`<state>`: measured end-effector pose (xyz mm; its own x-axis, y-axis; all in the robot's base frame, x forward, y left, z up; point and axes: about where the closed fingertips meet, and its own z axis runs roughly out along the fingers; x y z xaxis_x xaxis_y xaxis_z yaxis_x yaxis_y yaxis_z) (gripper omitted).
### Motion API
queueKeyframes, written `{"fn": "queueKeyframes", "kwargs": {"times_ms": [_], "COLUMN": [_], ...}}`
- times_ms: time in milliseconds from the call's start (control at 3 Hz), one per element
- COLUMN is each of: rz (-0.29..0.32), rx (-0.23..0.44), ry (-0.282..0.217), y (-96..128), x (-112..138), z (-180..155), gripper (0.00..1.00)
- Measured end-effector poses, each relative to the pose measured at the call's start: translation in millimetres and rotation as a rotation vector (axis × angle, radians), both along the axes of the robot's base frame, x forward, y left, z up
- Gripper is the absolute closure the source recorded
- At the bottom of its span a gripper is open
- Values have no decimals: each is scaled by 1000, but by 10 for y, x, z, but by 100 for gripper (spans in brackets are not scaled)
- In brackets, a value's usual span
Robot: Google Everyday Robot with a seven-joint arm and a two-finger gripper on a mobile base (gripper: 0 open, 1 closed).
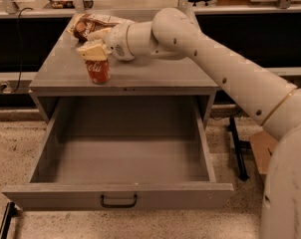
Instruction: Place coke can into top drawer
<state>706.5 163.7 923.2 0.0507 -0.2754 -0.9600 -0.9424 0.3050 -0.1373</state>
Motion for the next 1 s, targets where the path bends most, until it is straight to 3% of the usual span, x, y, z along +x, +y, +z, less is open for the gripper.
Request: {"fn": "queueKeyframes", "kwargs": {"times_ms": [333,667,1000], "rz": [-16,-45,-31], "rx": [-6,63,161], "ry": [-22,-81,-157], "y": [-151,-412,-624], "x": [-110,-195,-446], "z": [78,313,526], "gripper": [97,100,100]}}
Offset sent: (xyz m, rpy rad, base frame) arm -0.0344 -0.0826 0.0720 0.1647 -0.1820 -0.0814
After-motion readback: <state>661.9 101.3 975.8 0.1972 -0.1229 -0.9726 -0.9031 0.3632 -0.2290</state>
